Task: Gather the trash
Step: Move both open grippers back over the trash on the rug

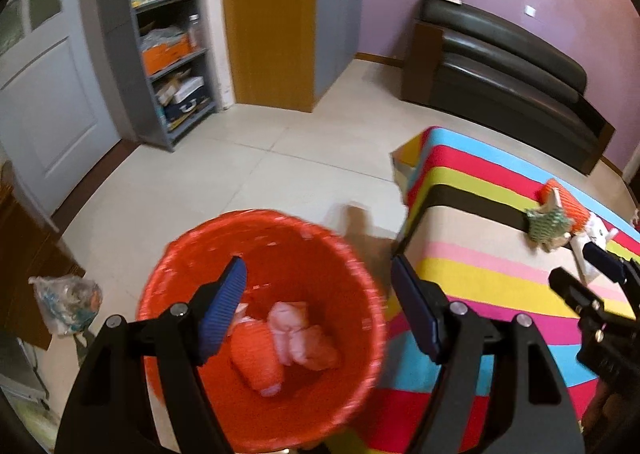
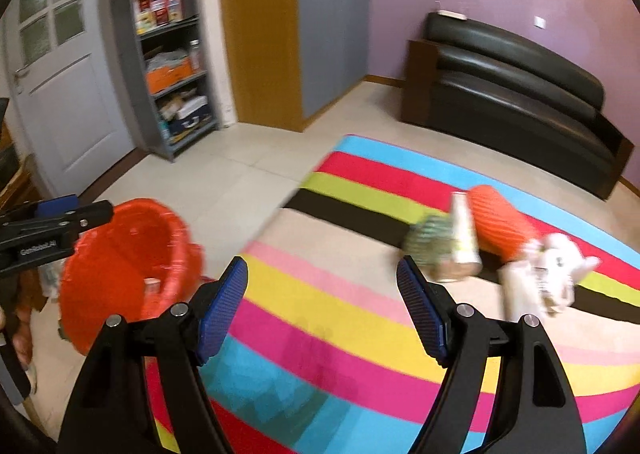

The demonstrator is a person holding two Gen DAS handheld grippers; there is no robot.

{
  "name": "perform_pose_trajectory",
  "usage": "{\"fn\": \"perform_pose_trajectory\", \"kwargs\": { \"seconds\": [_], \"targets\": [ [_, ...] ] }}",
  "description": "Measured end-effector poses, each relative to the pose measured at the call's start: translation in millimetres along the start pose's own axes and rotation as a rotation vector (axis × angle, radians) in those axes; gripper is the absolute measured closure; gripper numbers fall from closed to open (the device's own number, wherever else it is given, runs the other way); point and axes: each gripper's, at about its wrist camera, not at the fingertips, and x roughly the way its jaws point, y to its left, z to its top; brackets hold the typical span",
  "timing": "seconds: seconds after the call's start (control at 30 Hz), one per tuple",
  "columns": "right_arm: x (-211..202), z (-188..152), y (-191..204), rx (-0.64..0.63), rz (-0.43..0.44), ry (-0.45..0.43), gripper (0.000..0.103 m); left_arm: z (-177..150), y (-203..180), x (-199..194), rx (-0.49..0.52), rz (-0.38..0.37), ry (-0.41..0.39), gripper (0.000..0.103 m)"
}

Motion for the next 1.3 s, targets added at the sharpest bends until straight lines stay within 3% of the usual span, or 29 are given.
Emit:
{"fn": "perform_pose_trajectory", "kwargs": {
  "seconds": [0.2,0.47,0.63,1.03,1.3],
  "targets": [
    [-7,-8,-63,0.026,-0.072,-0.003,0.030,5,-53,8,0.054,-0.041,-0.002,0.031],
    [-9,-18,-115,0.027,-0.142,0.005,0.030,8,-105,21,0.091,-0.085,-0.001,0.031],
    [-4,-27,-136,0.040,-0.168,0.016,0.030,10,-135,28,0.117,-0.119,0.003,0.031],
    [25,-48,-191,0.220,-0.210,0.078,0.033,14,-185,54,0.168,-0.176,0.010,0.031],
    [49,-55,-200,0.243,-0.214,0.127,0.039,19,-227,75,0.184,-0.229,0.015,0.031]
  ]
}}
